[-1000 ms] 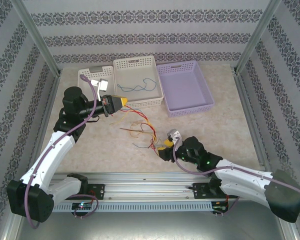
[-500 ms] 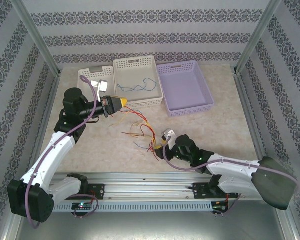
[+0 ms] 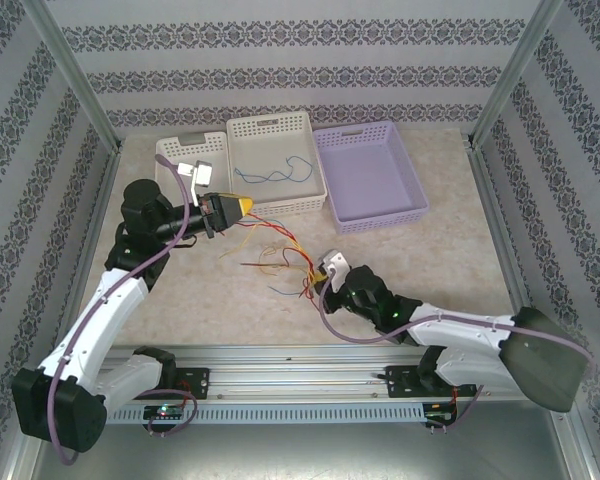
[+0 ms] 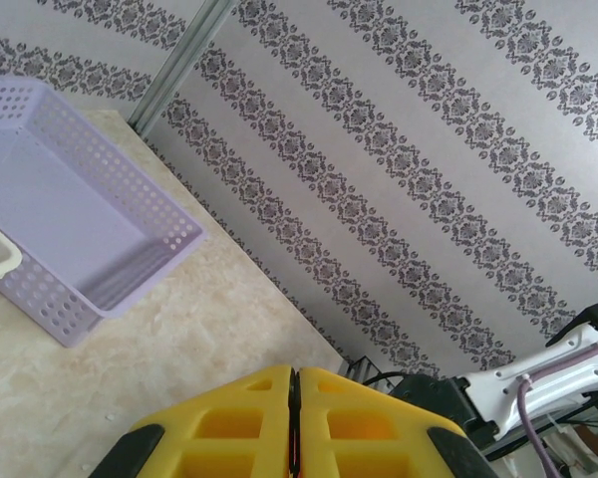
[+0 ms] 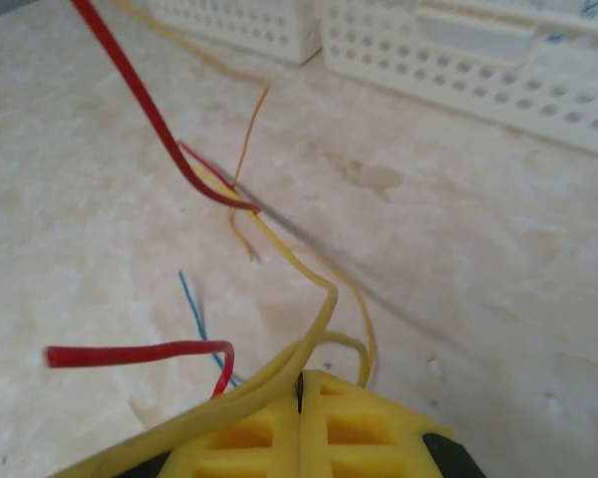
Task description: Untangle the cables
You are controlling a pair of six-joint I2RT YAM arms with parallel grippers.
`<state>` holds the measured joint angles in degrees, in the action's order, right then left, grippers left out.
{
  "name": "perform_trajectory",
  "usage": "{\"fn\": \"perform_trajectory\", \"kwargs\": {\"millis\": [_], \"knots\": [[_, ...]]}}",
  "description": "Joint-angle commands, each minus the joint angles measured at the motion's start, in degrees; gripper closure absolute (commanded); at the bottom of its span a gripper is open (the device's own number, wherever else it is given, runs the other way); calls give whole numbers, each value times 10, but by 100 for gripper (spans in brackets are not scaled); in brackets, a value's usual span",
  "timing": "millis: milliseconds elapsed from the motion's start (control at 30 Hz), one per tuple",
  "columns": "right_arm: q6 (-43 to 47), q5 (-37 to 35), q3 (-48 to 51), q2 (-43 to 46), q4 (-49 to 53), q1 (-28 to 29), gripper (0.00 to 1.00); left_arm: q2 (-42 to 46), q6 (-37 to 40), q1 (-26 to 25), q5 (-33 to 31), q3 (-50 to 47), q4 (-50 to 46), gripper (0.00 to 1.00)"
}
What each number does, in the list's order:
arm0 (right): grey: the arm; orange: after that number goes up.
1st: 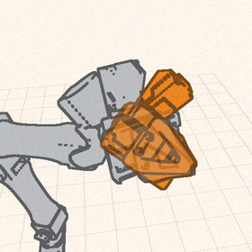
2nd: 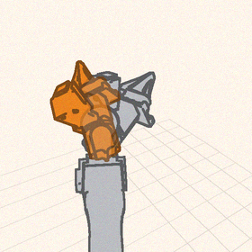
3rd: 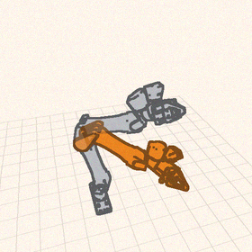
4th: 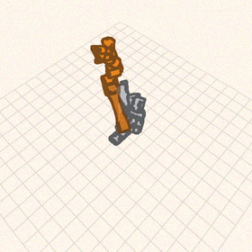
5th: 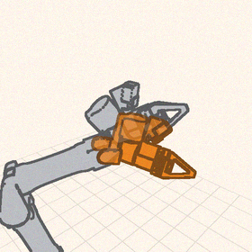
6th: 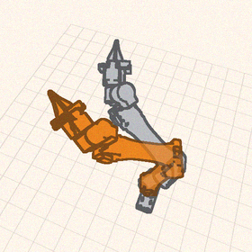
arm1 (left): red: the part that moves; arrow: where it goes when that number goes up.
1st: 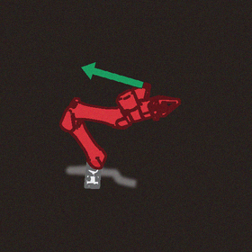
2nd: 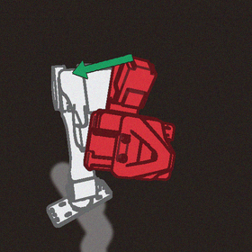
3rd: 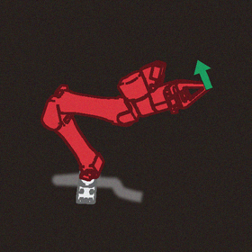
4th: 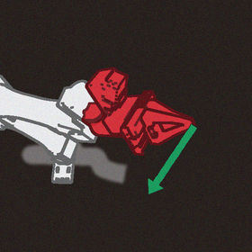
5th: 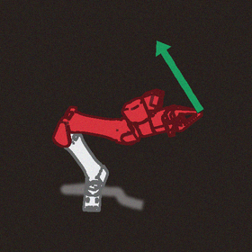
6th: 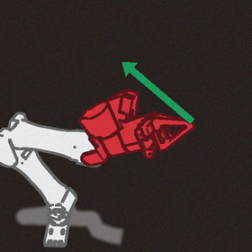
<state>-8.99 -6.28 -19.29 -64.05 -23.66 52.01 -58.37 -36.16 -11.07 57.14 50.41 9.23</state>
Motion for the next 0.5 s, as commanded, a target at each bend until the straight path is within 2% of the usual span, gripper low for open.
{"fn": "perform_trajectory", "kwargs": {"millis": [0, 167, 267, 300, 333, 400, 433, 467], "knots": [[-3, -73, 19, 63, 37, 3, 100, 20, 34, 10, -10, 10, -33, 100], [-23, -74, 58, 165, 71, -9, 100, 24, 39, 11, -22, 13, -49, 100], [-34, -20, 73, 208, 76, -19, 100, 21, 35, 11, -21, 13, -46, 100], [-39, -2, 77, 215, 77, -20, 95, 19, 33, 11, -20, 13, -44, 100], [-44, 11, 80, 218, 78, -20, 84, 18, 30, 11, -19, 12, -41, 100], [-56, 30, 89, 218, 73, -20, 48, 17, 26, 12, -16, 11, -36, 100], [-55, 42, 93, 215, 66, -20, 39, 16, 24, 12, -13, 11, -31, 100], [-54, 57, 95, 210, 55, -20, 35, 16, 21, 12, -10, 9, -27, 100]]}}
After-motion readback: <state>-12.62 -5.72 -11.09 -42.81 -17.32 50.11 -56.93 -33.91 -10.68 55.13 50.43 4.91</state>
